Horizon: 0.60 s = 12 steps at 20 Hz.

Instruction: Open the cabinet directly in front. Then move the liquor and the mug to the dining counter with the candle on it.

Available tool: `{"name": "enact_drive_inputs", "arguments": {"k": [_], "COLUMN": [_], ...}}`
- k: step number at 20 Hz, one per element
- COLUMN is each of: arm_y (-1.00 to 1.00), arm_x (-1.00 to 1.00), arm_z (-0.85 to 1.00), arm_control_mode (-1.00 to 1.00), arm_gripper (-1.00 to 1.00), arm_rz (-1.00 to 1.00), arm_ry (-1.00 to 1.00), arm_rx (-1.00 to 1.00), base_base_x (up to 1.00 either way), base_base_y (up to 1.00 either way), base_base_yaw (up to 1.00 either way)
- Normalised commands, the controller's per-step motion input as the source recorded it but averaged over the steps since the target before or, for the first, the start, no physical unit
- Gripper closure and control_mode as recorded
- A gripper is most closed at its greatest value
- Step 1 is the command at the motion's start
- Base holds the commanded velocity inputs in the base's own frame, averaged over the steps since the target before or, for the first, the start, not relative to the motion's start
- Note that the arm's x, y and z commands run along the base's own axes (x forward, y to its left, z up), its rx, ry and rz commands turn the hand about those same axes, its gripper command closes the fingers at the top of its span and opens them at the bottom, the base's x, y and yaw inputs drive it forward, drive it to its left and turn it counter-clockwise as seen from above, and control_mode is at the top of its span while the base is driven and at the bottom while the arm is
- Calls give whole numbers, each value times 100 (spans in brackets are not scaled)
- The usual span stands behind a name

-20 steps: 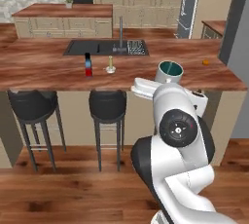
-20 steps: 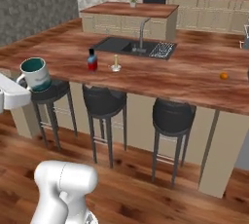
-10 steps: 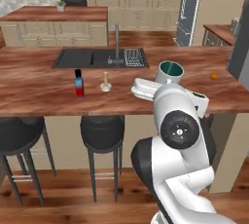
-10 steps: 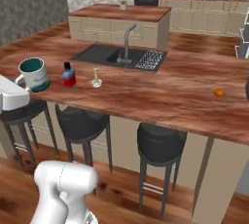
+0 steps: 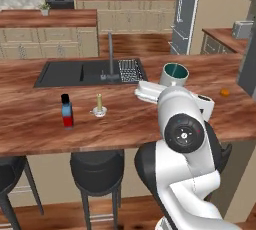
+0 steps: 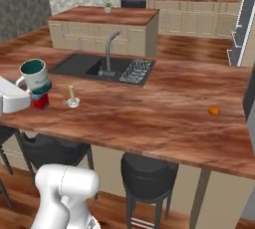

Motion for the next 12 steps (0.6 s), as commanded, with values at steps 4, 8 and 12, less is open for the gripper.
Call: {"name": "enact_drive_inputs", "arguments": {"k": [4,8,12], "arm_y": [0,0,0], "arm_x": [0,0,0], "arm_z": [0,0,0], "arm_control_mode": [100,100,100], "arm_gripper": [100,100,100], "arm_rz": [0,0,0], "arm_ry": [0,0,0], "arm_rx": [0,0,0], "base_base_x": [79,89,48], "base_base_y": [9,0,0], "base_base_yaw": [-15,-10,-3]}}
